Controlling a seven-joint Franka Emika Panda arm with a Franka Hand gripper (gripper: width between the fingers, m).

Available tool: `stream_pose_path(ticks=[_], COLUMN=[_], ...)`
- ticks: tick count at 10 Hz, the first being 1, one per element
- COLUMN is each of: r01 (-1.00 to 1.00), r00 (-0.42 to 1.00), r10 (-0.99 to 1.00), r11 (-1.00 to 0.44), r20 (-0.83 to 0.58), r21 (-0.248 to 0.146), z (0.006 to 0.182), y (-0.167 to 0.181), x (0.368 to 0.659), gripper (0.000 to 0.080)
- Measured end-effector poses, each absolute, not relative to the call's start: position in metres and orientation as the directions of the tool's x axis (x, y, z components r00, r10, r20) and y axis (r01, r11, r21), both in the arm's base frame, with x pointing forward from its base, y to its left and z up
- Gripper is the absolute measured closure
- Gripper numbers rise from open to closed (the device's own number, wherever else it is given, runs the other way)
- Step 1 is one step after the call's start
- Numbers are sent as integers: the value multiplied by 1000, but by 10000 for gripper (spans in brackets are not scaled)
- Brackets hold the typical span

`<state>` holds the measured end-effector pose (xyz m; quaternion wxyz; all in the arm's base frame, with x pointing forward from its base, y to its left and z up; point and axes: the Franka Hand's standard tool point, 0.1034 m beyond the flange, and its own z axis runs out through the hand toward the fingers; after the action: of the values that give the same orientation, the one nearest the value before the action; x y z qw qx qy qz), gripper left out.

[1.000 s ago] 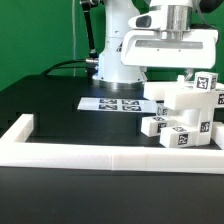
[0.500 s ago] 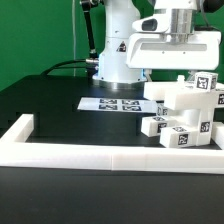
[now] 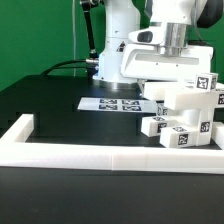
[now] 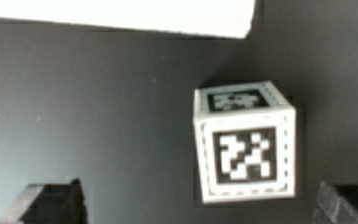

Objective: Assemble chair

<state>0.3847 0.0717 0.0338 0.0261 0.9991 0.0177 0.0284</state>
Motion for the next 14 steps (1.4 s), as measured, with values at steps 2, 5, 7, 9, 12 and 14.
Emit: stream_pose_path(ticks=[2, 5, 7, 9, 12, 14], r01=[19, 22, 35, 37, 42, 41], r00=[998, 998, 997, 996, 996, 996], r10=[22, 25, 39, 45, 50, 49], r11=[-998, -998, -997, -995, -993, -993], r20=[56, 58, 60, 77, 76, 77], r21=[53, 55, 70, 97, 109, 108], z=[33, 32, 25, 16, 7, 7], y=[74, 74, 74, 66, 68, 70], x=[384, 383, 380, 379, 379, 380], gripper=[151, 151, 151, 151, 151, 371])
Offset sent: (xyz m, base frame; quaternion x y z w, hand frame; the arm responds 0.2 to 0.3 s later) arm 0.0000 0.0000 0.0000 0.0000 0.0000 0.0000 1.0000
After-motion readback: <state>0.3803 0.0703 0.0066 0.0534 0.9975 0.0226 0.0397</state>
